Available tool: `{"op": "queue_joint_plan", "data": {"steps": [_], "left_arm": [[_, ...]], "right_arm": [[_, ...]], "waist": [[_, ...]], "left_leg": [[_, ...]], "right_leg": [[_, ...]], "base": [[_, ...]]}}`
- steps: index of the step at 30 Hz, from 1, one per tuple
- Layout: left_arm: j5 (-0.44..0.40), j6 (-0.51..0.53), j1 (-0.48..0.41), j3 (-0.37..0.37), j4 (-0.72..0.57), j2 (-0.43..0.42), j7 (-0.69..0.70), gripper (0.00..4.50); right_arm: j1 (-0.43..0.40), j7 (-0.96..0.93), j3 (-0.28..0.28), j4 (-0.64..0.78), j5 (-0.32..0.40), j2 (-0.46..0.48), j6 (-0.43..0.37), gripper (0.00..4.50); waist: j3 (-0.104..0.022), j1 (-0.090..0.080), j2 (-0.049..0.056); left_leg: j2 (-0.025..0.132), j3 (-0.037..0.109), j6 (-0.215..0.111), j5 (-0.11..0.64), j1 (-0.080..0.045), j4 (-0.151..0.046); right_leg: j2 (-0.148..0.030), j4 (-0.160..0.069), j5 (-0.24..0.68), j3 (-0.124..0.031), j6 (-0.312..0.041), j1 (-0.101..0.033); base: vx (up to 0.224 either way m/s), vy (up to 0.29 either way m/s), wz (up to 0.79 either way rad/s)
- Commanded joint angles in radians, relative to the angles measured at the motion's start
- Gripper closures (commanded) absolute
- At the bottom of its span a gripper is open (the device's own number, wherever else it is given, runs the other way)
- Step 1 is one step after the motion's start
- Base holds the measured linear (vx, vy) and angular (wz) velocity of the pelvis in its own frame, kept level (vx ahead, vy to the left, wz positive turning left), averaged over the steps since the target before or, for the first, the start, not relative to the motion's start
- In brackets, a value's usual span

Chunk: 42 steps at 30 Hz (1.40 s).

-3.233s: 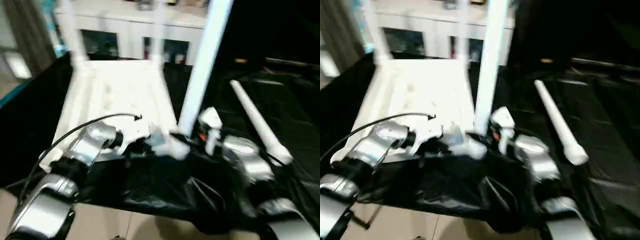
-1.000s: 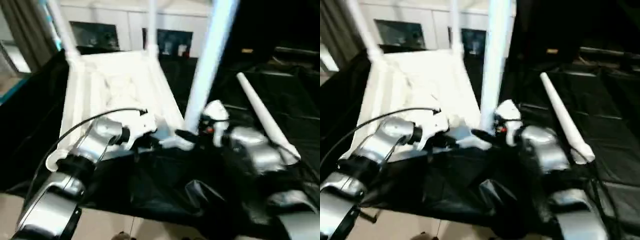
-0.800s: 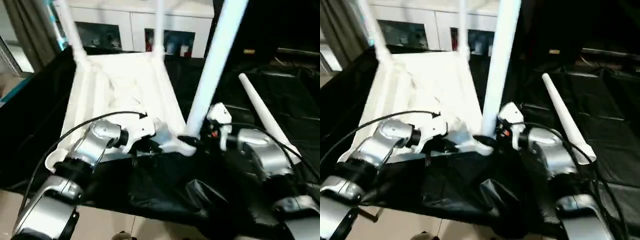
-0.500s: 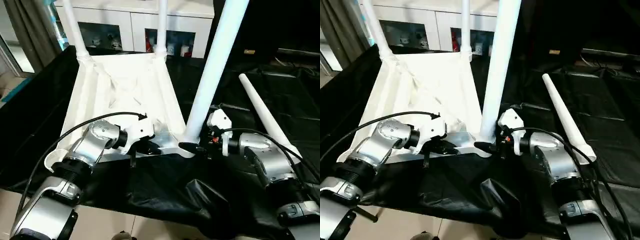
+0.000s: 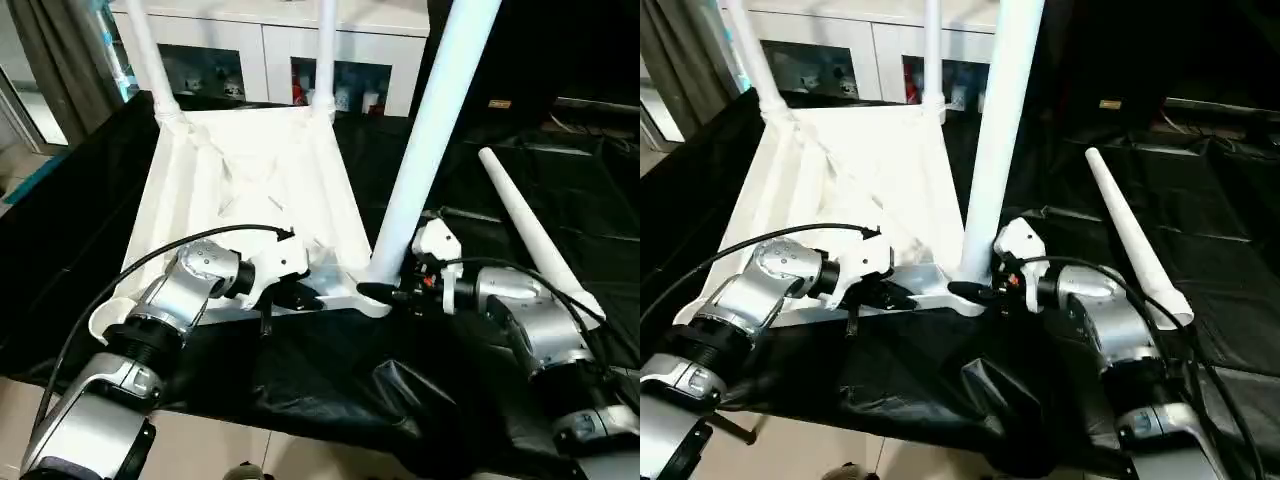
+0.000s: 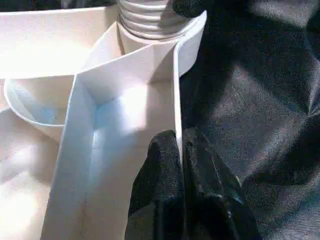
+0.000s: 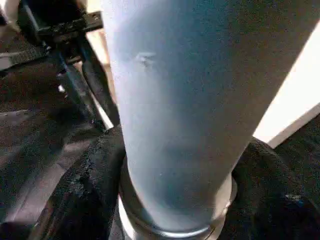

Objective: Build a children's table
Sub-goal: Rotate leg to tighten

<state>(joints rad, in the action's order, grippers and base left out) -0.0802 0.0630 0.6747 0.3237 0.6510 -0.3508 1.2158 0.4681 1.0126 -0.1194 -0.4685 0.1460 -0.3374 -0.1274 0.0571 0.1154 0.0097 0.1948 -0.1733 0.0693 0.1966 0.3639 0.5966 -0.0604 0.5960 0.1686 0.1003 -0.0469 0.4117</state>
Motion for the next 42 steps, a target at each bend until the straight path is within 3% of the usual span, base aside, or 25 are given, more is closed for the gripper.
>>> {"op": "queue_joint_plan", "data": {"steps": [1,6,7,8,9,10,12,14,15,18,20,26,29,34,37,42], "left_arm": [[0.025,0.007,0.033,-0.019,0.006,0.027,-0.032,4.5],[0.029,0.029,0.061,-0.043,0.055,0.081,-0.112,4.5],[0.023,0.036,0.078,-0.045,0.082,0.117,-0.158,4.5],[0.022,0.036,0.078,-0.045,0.083,0.119,-0.161,4.5],[0.018,0.04,0.085,-0.045,0.095,0.138,-0.186,4.5],[0.012,0.048,0.095,-0.047,0.11,0.16,-0.223,4.5],[-0.001,0.053,0.112,-0.049,0.144,0.195,-0.288,4.5],[-0.011,0.053,0.127,-0.05,0.172,0.22,-0.335,4.5],[-0.021,0.061,0.15,-0.053,0.212,0.26,-0.4,4.5],[-0.021,0.058,0.159,-0.054,0.225,0.275,-0.406,4.5],[-0.022,0.054,0.159,-0.053,0.225,0.275,-0.402,4.5],[-0.02,-0.006,0.127,-0.031,0.189,0.232,-0.289,4.5],[-0.008,-0.037,0.107,-0.021,0.167,0.198,-0.218,4.5],[0.019,-0.077,0.078,-0.019,0.131,0.152,-0.108,4.5],[0.039,-0.094,0.058,-0.019,0.106,0.111,-0.018,4.5],[0.04,-0.107,0.048,-0.018,0.098,0.076,0.033,4.5]], "right_arm": [[-0.016,-0.087,0.016,-0.058,-0.017,0.026,-0.02,1.81],[0.001,-0.289,0.073,-0.146,-0.026,0.102,-0.031,1.82],[0.024,-0.426,0.099,-0.195,-0.034,0.156,-0.035,1.82],[0.025,-0.434,0.101,-0.198,-0.035,0.159,-0.035,1.82],[0.037,-0.497,0.112,-0.221,-0.037,0.183,-0.036,1.82],[0.051,-0.561,0.126,-0.246,-0.036,0.212,-0.036,1.82],[0.076,-0.653,0.148,-0.28,-0.029,0.261,-0.037,1.82],[0.096,-0.709,0.16,-0.303,-0.022,0.299,-0.037,1.83],[0.126,-0.752,0.143,-0.339,-0.042,0.349,-0.024,1.83],[0.136,-0.733,0.112,-0.348,-0.069,0.361,-0.009,1.83],[0.137,-0.72,0.108,-0.349,-0.071,0.361,-0.001,1.27],[0.117,-0.547,0.079,-0.274,-0.057,0.296,0.026,0.83],[0.104,-0.436,0.075,-0.223,-0.043,0.226,0.028,0.83],[0.076,-0.255,0.061,-0.138,-0.017,0.131,0.016,0.83],[0.043,-0.089,0.008,-0.063,-0.01,0.05,-0.001,0.83],[0.037,-0.006,-0.013,-0.042,-0.006,0.007,-0.012,0.83]], "waist": [[-0.074,-0.003,0.007],[-0.062,-0.017,0.006],[-0.064,-0.022,0.013],[-0.062,-0.028,0.012],[-0.063,-0.035,0.007],[-0.062,-0.039,0.013],[-0.063,-0.043,0.013],[-0.064,-0.047,0.015],[-0.062,-0.052,0.016],[-0.065,-0.053,0.014],[-0.065,-0.053,0.017],[-0.069,-0.051,0.018],[-0.073,-0.046,0.017],[-0.079,-0.021,0.023],[-0.078,-0.018,0.025],[-0.073,-0.006,0.023]], "left_leg": [[0.044,0.011,-0.068,0.113,-0.006,-0.064],[0.037,0.013,-0.019,0.218,-0.023,-0.074],[0.036,0.016,-0.013,0.22,-0.023,-0.074],[0.035,0.014,-0.009,0.223,-0.023,-0.074],[0.033,0.019,0.0,0.22,-0.018,-0.076],[0.032,0.02,-0.003,0.223,-0.015,-0.077],[0.029,0.019,-0.003,0.237,-0.024,-0.073],[0.031,0.019,-0.007,0.225,-0.023,-0.074],[0.03,0.02,-0.009,0.241,-0.022,-0.075],[0.028,0.018,-0.019,0.235,-0.02,-0.073],[0.03,0.019,-0.028,0.231,-0.018,-0.074],[0.033,0.018,-0.05,0.197,-0.012,-0.072],[0.034,0.016,-0.072,0.158,-0.007,-0.068],[0.043,0.012,-0.113,0.085,-0.009,-0.06],[0.043,0.011,-0.115,0.1,-0.007,-0.059],[0.043,0.01,-0.088,0.144,-0.011,-0.062]], "right_leg": [[-0.094,-0.06,0.14,-0.059,-0.207,-0.07],[-0.095,-0.094,0.38,-0.057,-0.142,-0.065],[-0.098,-0.094,0.393,-0.057,-0.136,-0.066],[-0.094,-0.097,0.398,-0.057,-0.134,-0.063],[-0.095,-0.095,0.416,-0.054,-0.123,-0.07],[-0.095,-0.099,0.438,-0.052,-0.109,-0.07],[-0.095,-0.106,0.464,-0.052,-0.104,-0.063],[-0.093,-0.104,0.422,-0.055,-0.116,-0.061],[-0.089,-0.102,0.418,-0.052,-0.121,-0.062],[-0.093,-0.103,0.388,-0.054,-0.132,-0.065],[-0.092,-0.098,0.366,-0.055,-0.138,-0.067],[-0.093,-0.086,0.274,-0.058,-0.173,-0.074],[-0.094,-0.078,0.212,-0.059,-0.193,-0.082],[-0.089,-0.054,0.053,-0.059,-0.238,-0.076],[-0.09,-0.053,0.06,-0.058,-0.24,-0.078],[-0.093,-0.068,0.181,-0.059,-0.208,-0.073]], "base": [[0.0,0.0,0.0],[0.0,0.0,0.0],[0.0,0.0,0.0],[0.0,0.0,0.0],[0.0,0.0,0.0],[0.0,0.0,0.0],[0.0,0.0,0.0],[0.0,0.0,0.0],[0.0,0.0,0.0],[0.0,0.0,0.0],[0.0,0.0,0.0],[0.0,0.0,0.0],[0.0,0.0,0.0],[0.0,0.0,0.0],[0.0,0.0,0.0],[0.0,0.0,0.0]]}}
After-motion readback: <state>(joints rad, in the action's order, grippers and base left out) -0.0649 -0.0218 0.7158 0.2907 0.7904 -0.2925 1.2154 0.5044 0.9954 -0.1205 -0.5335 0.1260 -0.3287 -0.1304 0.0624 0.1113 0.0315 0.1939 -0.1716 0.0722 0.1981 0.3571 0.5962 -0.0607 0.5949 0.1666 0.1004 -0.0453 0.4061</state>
